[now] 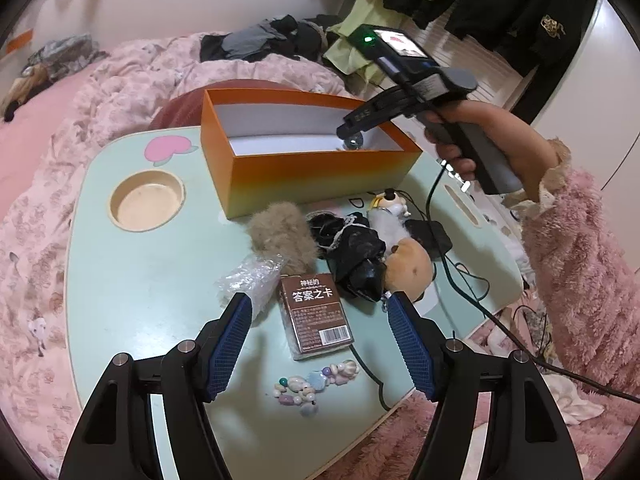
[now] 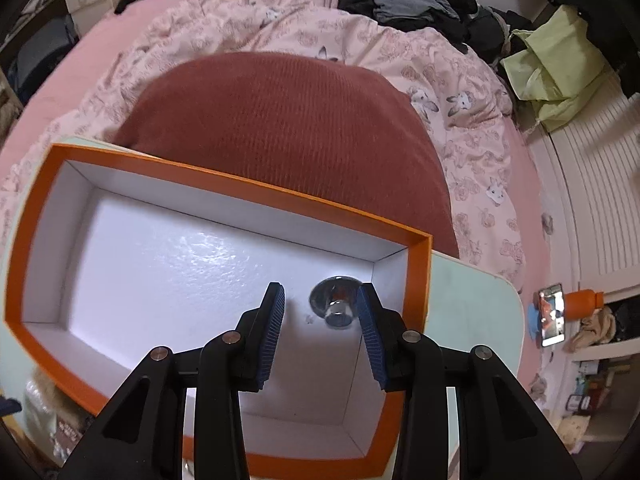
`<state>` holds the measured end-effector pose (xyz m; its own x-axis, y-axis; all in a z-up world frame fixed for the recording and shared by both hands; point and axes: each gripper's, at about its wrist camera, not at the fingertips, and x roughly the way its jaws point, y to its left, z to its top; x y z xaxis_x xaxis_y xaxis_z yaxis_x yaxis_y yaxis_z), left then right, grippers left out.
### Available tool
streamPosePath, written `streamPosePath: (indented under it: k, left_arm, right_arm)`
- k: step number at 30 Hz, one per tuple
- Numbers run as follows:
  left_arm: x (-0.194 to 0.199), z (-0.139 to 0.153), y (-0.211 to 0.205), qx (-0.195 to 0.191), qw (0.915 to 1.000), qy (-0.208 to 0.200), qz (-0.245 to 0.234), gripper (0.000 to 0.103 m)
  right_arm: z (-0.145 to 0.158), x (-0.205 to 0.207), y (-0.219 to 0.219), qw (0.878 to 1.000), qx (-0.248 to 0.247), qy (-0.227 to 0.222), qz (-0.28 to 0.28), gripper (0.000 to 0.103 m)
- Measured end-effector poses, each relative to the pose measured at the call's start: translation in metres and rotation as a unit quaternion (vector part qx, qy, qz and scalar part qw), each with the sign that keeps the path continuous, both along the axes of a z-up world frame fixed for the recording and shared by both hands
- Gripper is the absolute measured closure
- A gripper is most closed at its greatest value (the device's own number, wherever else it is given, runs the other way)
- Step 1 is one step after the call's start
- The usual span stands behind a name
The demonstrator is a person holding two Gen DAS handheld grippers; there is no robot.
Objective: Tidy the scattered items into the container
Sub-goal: 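Reach into the box and grasp the metal ball with the right gripper, then carry the metal ball out and release it on the table with the right gripper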
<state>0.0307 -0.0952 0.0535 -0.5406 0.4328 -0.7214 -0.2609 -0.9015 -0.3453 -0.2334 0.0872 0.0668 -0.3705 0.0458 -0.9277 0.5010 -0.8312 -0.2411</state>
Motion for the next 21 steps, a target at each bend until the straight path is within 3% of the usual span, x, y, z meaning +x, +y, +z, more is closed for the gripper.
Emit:
streamPosePath:
  k: [6,13,14,16,21]
  left_arm:
    - [0.002,0.000,0.000,0.011,0.9999,-0.003,-0.007,0.033]
    - [0.003,0.001,0.000,0.017,0.9998,-0.004,-0.008,0.033]
    - [0.003,0.001,0.000,0.018,0.9998,-0.004,-0.008,0.033]
    - [0.002,0.000,0.001,0.018,0.9998,-0.005,-0.009,0.033]
    - [0.002,0.000,0.001,0.019,0.9997,-0.006,-0.010,0.033]
  right_arm:
    - [-0.010,-0.011,-0.006,1.000,0.025,-0.004,-0.016,0.063]
    - [-0.019,-0.018,-0.007,0.999,0.018,-0.022,-0.028,0.063]
    - [-0.019,-0.017,-0.007,0.999,0.017,-0.021,-0.029,0.064]
    - [-0.019,-0.016,-0.008,0.999,0.018,-0.016,-0.025,0.077]
    - [-0.012,-0.012,0.000,0.999,-0.020,-0.015,-0.027,0.077]
